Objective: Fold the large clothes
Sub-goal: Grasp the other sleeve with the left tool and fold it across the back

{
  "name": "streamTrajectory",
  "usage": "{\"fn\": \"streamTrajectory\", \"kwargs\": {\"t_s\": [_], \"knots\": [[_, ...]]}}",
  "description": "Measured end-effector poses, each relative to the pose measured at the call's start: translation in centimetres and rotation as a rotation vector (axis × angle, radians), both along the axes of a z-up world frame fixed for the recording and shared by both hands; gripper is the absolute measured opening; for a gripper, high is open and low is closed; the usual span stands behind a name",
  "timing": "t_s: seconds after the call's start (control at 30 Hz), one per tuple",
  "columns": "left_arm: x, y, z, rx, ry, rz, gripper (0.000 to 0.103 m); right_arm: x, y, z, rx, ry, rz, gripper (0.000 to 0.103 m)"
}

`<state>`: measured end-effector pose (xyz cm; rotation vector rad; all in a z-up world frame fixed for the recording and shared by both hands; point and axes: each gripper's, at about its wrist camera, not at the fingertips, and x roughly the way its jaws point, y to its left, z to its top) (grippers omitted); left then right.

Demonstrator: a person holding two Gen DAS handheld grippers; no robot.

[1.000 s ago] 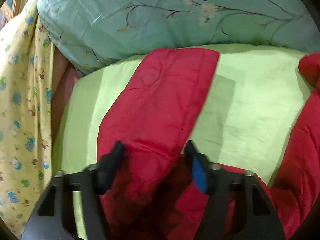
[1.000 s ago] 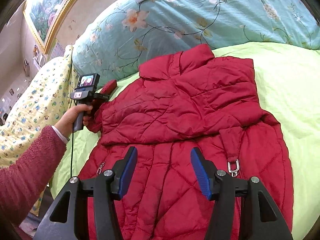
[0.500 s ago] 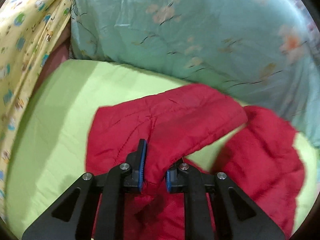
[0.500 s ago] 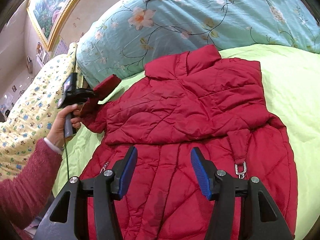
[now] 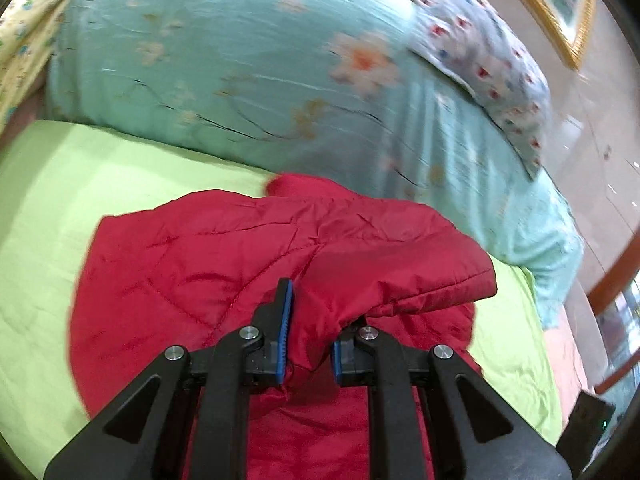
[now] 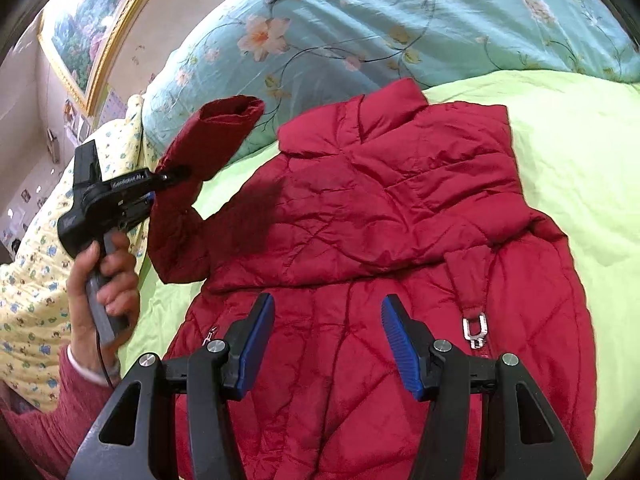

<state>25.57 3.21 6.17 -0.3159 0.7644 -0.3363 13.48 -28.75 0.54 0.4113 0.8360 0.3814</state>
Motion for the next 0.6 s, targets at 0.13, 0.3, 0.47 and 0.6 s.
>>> {"fn": "streamTrajectory", "kwargs": {"t_s": [0.13, 0.3, 0.47, 0.6], "knots": [[-0.7, -3.0, -1.0, -0.014, 0.006, -0.048, 0.013, 0.1, -1.6, 0.0, 0.029, 0.004, -0.028, 0.058], [-1.7, -7.2, -3.3, 0.018, 0.020, -0.100, 0.013, 1.0, -3.5, -0.2, 0.087, 0.019, -0.057, 0.058], [-1.8, -10.0, -5.7, 0.067, 0.030, -0.139, 0.013, 2.5, -5.2, -0.7, 0.187, 0.036, -0.078, 0.058], [-1.9, -11.1, -7.0, 0.101, 0.049, -0.152, 0.013, 5.2, -6.4, -1.8, 0.303, 0.071, -0.073, 0.060]]}}
